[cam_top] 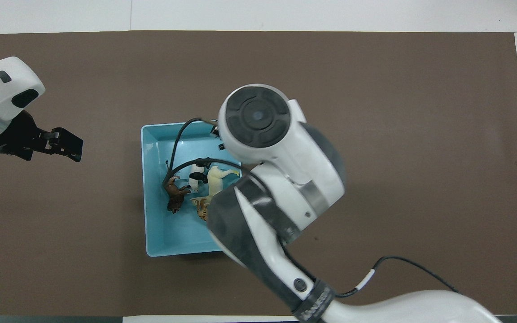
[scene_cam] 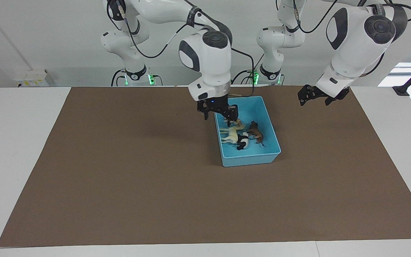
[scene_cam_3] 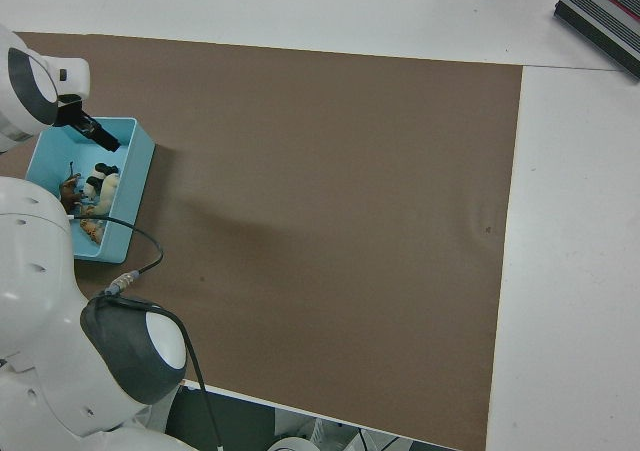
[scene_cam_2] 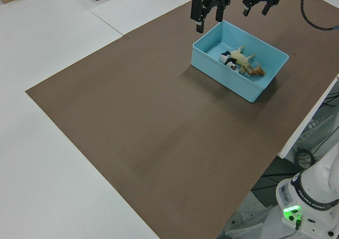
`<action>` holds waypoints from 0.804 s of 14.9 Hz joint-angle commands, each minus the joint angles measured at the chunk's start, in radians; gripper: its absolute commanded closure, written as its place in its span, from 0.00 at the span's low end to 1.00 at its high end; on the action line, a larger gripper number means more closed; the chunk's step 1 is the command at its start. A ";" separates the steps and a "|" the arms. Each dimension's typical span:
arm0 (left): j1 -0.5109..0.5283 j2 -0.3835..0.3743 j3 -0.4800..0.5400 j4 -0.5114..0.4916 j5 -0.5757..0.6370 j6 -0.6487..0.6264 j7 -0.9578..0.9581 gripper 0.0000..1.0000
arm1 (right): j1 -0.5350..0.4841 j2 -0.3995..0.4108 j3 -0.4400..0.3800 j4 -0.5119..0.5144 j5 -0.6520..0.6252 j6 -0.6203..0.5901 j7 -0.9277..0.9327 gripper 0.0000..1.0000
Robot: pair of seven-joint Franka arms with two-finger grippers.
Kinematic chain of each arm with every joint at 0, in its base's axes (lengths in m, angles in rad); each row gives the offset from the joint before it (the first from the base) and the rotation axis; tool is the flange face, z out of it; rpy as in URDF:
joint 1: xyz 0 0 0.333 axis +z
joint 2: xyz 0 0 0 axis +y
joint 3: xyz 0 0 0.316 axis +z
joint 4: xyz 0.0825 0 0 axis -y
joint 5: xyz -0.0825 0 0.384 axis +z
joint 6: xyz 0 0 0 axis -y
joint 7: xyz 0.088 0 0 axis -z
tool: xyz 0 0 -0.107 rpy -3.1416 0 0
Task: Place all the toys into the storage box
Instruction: 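Lower the tan leopard into the box and open the right gripper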
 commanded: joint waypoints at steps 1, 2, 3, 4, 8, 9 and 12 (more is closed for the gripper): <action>0.003 -0.037 0.003 -0.012 0.016 0.005 -0.001 0.00 | -0.177 -0.015 0.013 -0.011 -0.039 -0.010 -0.311 0.00; 0.004 -0.039 0.003 -0.012 0.016 0.007 -0.002 0.00 | -0.228 -0.015 0.013 -0.013 -0.041 -0.009 -0.411 0.00; 0.003 -0.039 0.003 -0.012 0.016 0.007 -0.003 0.00 | -0.292 -0.015 0.013 -0.013 -0.041 -0.009 -0.511 0.00; 0.003 -0.039 0.003 -0.012 0.016 0.007 -0.003 0.00 | -0.343 -0.015 0.013 -0.013 -0.041 -0.009 -0.593 0.00; 0.003 -0.039 0.003 -0.012 0.016 0.007 -0.003 0.00 | -0.504 -0.044 0.013 -0.011 -0.041 -0.070 -0.806 0.00; 0.003 -0.039 0.003 -0.012 0.016 0.007 -0.003 0.00 | -0.533 -0.069 0.011 -0.011 -0.039 -0.101 -0.842 0.00; 0.003 -0.039 0.003 -0.012 0.016 0.007 -0.003 0.00 | -0.630 -0.162 0.015 -0.013 -0.021 -0.272 -0.979 0.00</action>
